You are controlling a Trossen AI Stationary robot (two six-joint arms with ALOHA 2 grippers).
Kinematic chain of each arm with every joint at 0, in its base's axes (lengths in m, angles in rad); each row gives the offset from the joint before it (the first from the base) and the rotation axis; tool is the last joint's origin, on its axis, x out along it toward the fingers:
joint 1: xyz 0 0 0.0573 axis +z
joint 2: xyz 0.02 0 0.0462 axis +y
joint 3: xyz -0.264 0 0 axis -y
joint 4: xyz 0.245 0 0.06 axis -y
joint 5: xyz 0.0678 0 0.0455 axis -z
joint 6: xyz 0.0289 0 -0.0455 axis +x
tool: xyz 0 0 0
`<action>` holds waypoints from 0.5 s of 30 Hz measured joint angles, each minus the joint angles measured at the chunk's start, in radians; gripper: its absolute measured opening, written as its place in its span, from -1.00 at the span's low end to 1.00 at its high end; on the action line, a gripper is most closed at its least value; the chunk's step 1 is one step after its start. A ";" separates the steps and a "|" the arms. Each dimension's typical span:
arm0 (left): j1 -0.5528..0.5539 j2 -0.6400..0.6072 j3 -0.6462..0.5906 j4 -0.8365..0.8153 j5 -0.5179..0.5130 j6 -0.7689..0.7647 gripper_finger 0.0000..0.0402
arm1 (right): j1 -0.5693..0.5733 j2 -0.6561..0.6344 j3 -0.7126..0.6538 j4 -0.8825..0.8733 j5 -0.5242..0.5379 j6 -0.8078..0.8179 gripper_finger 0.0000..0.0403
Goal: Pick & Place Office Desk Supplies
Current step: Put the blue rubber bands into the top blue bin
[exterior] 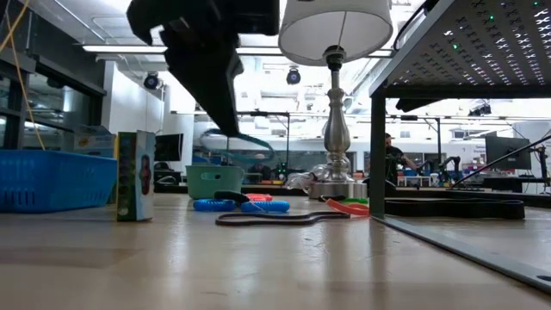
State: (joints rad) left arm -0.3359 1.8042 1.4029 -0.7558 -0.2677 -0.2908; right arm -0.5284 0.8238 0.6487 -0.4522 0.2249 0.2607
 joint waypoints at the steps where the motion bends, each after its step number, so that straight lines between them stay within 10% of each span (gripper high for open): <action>1: 0.000 -0.015 0.000 -0.024 -0.010 -0.013 -1.00 | 0.000 0.000 0.000 0.000 0.000 0.000 -0.48; 15: -0.017 -0.207 -0.112 -0.189 -0.087 -0.191 -1.00 | 0.000 0.000 0.000 0.000 0.000 0.000 -0.48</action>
State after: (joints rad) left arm -0.3529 1.5977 1.2908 -0.9453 -0.3552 -0.4817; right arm -0.5282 0.8238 0.6487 -0.4522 0.2249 0.2605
